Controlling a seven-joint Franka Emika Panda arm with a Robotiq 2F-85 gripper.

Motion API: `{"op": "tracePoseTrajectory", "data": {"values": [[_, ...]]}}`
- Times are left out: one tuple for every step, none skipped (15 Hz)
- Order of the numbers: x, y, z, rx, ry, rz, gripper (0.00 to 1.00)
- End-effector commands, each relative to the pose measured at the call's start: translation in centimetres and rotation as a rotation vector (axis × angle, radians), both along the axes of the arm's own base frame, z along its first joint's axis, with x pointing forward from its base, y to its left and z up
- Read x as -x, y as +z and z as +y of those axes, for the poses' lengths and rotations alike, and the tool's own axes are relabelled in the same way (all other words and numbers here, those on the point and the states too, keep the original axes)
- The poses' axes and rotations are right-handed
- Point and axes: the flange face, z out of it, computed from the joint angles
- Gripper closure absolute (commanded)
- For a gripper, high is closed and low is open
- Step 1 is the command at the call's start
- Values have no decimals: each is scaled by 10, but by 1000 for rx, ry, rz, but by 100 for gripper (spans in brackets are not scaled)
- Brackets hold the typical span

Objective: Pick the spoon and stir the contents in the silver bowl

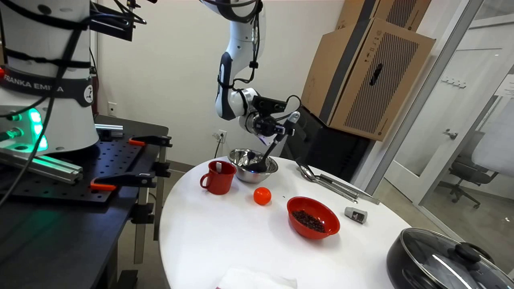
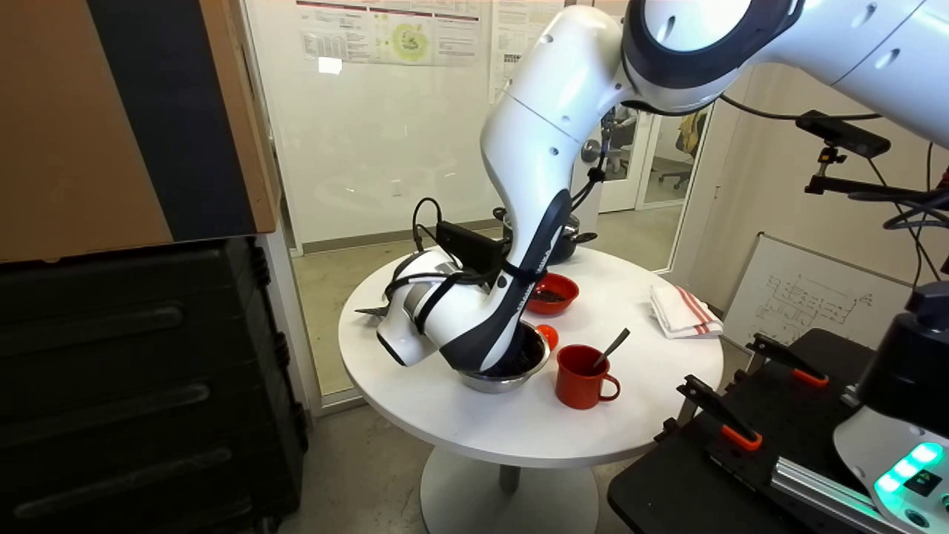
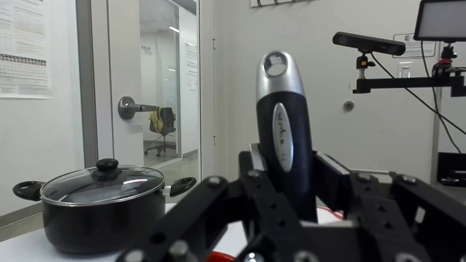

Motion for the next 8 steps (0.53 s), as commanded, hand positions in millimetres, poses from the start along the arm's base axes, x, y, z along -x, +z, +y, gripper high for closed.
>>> {"op": "tracePoseTrajectory", "data": {"values": [[-12, 43, -4, -74, -42, -25, 92], [-15, 56, -5, -93, -47, -41, 92], [-18, 67, -5, -116, -53, -52, 92], [-20, 80, -5, -147, -61, -71, 92], [-22, 90, -5, -173, -68, -82, 92], [-24, 102, -5, -208, -76, -96, 92], [-25, 111, -5, -232, -84, -103, 92], [-26, 122, -8, -268, -98, -115, 92]]}}
